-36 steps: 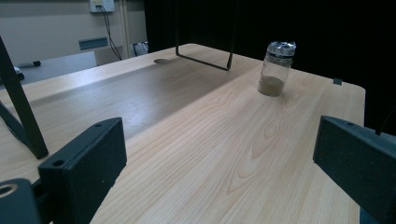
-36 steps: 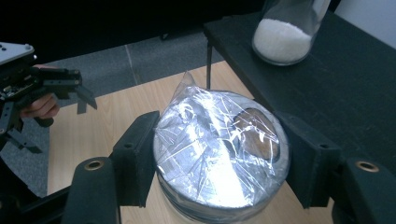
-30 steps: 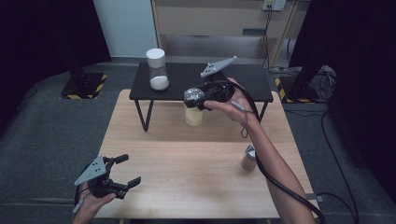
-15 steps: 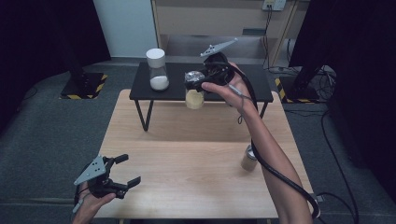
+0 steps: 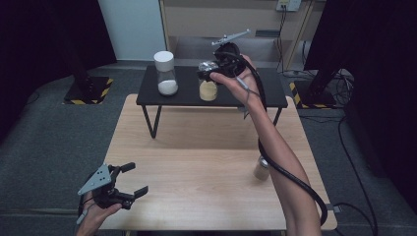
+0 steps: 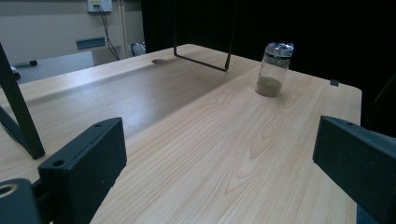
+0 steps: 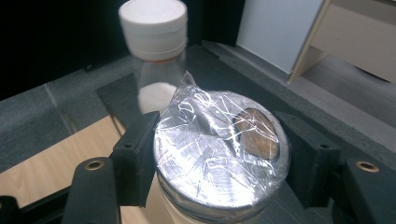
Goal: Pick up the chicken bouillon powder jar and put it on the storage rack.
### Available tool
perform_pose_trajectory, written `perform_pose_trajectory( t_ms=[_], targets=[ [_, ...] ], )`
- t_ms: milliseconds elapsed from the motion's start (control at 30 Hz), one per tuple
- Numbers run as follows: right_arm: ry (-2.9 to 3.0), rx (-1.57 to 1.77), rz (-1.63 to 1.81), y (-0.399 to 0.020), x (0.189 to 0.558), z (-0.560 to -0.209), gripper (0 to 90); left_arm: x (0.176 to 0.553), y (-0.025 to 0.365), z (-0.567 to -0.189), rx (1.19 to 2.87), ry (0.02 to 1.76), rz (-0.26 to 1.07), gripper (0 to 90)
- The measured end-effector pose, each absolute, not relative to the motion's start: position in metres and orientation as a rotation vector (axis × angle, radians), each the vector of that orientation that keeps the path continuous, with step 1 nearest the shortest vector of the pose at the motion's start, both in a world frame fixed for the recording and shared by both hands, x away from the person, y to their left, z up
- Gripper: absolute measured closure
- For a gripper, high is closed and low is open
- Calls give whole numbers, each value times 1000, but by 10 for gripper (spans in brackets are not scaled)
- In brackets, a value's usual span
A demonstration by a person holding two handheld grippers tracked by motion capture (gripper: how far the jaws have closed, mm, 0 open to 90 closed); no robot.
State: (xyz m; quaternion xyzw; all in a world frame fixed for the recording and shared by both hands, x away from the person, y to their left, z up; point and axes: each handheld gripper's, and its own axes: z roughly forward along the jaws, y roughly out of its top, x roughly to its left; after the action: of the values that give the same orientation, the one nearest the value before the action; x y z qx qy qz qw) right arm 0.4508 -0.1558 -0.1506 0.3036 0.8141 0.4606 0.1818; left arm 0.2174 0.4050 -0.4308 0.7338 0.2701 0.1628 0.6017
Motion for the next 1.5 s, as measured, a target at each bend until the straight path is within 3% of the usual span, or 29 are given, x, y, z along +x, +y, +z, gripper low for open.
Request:
perform_pose_trajectory(
  t_ms=[1500],
  targets=[
    [2230,1026,1245,-146,493,-175,354,221,407,-433,1693,625,362,19]
  ],
)
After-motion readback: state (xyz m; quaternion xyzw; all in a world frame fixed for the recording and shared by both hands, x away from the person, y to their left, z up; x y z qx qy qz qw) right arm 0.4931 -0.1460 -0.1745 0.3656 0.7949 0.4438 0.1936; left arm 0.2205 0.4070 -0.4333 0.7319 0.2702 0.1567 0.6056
